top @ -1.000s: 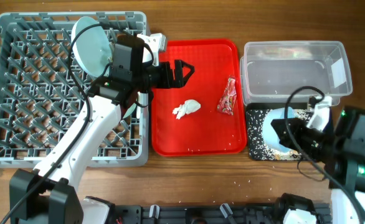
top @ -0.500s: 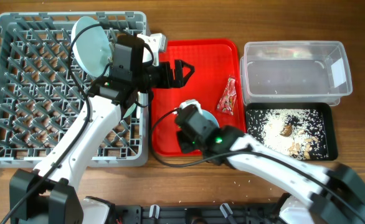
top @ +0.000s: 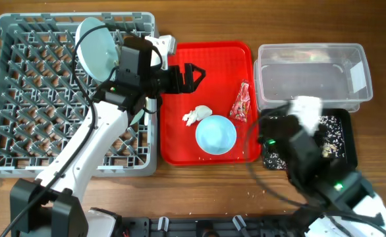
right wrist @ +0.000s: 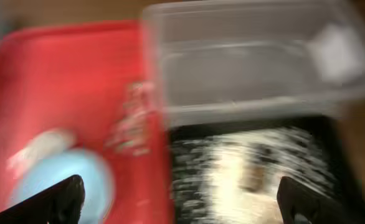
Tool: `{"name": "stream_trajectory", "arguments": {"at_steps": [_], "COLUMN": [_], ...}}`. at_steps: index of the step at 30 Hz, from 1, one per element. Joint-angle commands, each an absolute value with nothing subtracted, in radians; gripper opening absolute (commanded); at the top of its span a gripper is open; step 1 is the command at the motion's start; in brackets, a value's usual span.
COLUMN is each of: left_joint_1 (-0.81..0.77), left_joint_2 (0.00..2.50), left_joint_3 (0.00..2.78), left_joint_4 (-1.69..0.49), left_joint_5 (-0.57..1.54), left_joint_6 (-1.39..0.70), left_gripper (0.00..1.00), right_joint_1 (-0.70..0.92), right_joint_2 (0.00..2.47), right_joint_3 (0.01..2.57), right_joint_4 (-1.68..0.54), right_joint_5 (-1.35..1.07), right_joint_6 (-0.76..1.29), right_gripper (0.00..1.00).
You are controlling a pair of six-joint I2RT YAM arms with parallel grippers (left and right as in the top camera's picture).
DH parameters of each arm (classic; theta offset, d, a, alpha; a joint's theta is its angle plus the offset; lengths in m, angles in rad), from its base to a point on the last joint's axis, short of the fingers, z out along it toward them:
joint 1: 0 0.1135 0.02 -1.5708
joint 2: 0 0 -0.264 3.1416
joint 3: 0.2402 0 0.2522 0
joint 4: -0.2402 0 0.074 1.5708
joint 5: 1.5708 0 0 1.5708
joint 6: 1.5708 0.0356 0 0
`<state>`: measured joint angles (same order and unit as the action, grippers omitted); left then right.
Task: Sort waste into correct bins and load items into the dishwasher rack
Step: 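Lower the bowl onto the red tray and open the right gripper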
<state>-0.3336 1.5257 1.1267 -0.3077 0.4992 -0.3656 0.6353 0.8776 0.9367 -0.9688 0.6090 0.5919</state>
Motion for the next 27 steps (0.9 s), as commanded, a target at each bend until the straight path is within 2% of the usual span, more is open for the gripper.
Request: {"name": "stream_trajectory", "arguments": {"at_steps": [1, 4, 10, 12, 14, 15, 18, 27], "left_joint_1": [-0.335, -0.335, -0.335, -0.335, -0.335, -0.335, -0.335, -0.335], "left_joint_2": [1.509, 1.509, 1.509, 1.509, 1.509, 1.509, 1.509, 1.509], "left_joint_3": [1.126, 1.126, 1.126, 1.126, 1.126, 1.126, 1.126, 1.126], "left_joint_4": [-0.305, -0.305, -0.305, -0.305, -0.305, -0.305, -0.305, -0.305], "left_joint_5": [0.508, 0.508, 0.508, 0.508, 0.508, 0.508, 0.508, 0.508], "left_joint_6": [-0.375, -0.375, -0.375, -0.375, -0.375, -0.375, -0.375, -0.375], "left_gripper": [1.00, 1.00, 1.00, 1.00, 1.00, 1.00, 1.00, 1.00], "right_joint_1": [0.561, 0.561, 0.561, 0.561, 0.561, 0.561, 0.561, 0.561], "right_joint_2": [0.852, 0.886, 1.028, 1.104, 1.206, 1.249, 1.328, 1.319], "right_joint_3": [0.936, 0.936, 0.936, 0.935, 0.935, 0.935, 0.935, 0.935], "right_joint_4": [-0.998, -1.005, -0.991, -0.914, -0.660, -0.620, -0.591, -0.584], "right_joint_5": [0.680, 0.611, 0.324, 0.339, 0.330, 0.312, 0.312, 0.312], "right_joint_6": [0.654, 0.655, 0.657, 0.657, 0.655, 0.655, 0.655, 0.654], "right_gripper": [1.00, 1.00, 1.00, 1.00, 1.00, 1.00, 1.00, 1.00]}}
